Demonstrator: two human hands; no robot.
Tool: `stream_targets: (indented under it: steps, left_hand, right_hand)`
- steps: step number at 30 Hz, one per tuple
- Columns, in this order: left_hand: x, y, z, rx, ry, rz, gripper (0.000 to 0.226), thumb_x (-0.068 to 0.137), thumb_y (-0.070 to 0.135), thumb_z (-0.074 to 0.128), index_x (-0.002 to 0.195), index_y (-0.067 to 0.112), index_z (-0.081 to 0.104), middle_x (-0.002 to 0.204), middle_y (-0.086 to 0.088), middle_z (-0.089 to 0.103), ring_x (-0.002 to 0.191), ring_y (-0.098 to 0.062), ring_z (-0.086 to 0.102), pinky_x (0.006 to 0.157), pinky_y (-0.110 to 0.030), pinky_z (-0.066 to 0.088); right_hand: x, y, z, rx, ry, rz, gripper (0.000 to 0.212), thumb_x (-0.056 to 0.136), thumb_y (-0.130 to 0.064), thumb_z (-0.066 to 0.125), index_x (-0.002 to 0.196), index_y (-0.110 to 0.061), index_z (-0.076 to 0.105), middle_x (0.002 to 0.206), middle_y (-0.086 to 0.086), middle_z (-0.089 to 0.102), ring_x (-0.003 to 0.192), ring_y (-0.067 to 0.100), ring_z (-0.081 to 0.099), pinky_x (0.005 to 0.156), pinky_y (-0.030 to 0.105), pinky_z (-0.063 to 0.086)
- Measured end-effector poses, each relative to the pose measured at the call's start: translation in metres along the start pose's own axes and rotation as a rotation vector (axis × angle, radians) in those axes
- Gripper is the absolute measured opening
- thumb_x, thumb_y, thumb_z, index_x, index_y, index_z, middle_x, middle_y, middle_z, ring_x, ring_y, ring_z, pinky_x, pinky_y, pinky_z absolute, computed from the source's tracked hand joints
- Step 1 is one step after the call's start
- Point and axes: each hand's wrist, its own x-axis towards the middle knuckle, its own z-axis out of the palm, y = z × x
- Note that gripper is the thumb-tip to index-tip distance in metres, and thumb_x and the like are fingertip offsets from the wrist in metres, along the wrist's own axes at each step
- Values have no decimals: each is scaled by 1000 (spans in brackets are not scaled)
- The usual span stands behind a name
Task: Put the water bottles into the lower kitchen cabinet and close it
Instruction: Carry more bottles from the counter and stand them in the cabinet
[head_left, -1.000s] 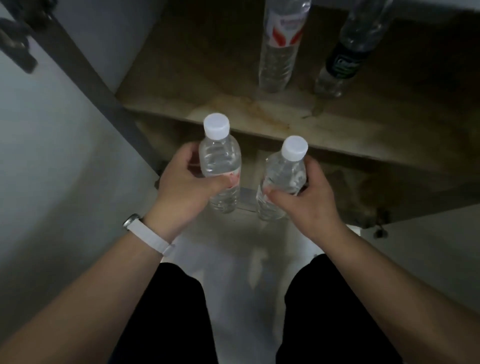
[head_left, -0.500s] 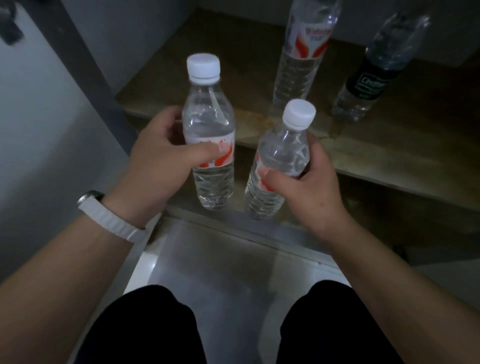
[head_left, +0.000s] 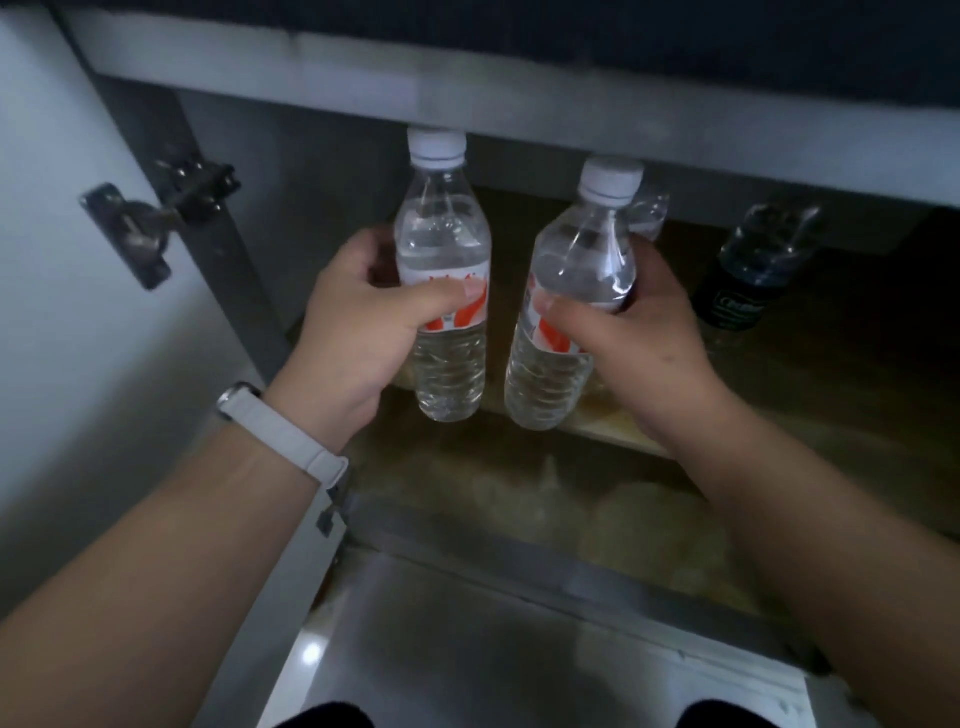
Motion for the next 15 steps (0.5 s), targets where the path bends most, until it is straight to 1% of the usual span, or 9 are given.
stream_targets:
  steps: [2, 4, 6, 7, 9, 12, 15]
  left_hand:
    - [7, 2, 1, -12, 16, 5, 56, 72, 21, 88, 121, 29, 63, 106, 12, 76, 97, -8, 73, 89, -37, 59]
    - [14, 2, 1, 1, 24, 6, 55, 73, 23, 88, 121, 32, 63, 107, 14, 75, 97, -6, 72, 91, -37, 59]
    - [21, 1, 1, 8, 41, 5, 57, 73, 24, 88, 123, 31, 63, 109, 14, 74, 100, -7, 71, 93, -40, 57]
    - [25, -1, 1, 7, 48, -2, 59, 73, 24, 88, 125, 30, 62, 110, 13, 74, 102, -9, 71, 95, -41, 56]
    - [31, -7, 1, 6, 60, -23, 62, 73, 26, 88, 129, 29, 61, 114, 13, 73, 106, -12, 69, 98, -44, 55]
    - [36, -16, 2, 32, 74, -25, 71, 69, 33, 90, 133, 30, 60, 119, 11, 71, 111, -15, 68, 99, -47, 54]
    - [37, -24, 4, 37, 58, -9, 72, 68, 35, 90, 134, 31, 59, 122, 11, 71, 113, -16, 68, 99, -48, 54]
  right_hand:
    - [11, -1, 4, -10, 20, 10, 46, 74, -31, 82, 112, -41, 57, 100, -21, 67, 87, -10, 64, 71, 13, 50]
    - [21, 0, 9, -17, 34, 25, 53, 73, -33, 83, 119, -38, 57, 103, -20, 67, 91, -7, 63, 76, 18, 51]
    - [29, 1, 15, -20, 27, 24, 61, 73, -34, 83, 127, -35, 55, 108, -19, 66, 95, -6, 62, 79, 20, 51]
    - [32, 2, 17, -20, 19, 22, 62, 74, -34, 83, 129, -34, 53, 109, -19, 65, 96, -6, 61, 79, 19, 50]
    - [38, 4, 22, -18, 19, 19, 59, 76, -35, 81, 127, -36, 51, 105, -23, 62, 94, -9, 58, 77, 16, 47]
    - [45, 6, 27, -35, 18, 10, 57, 77, -35, 81, 124, -39, 49, 103, -25, 59, 100, -4, 57, 84, 20, 47]
    - [45, 11, 29, -40, 3, 0, 63, 77, -35, 81, 130, -38, 47, 105, -25, 58, 94, -11, 53, 77, 13, 42]
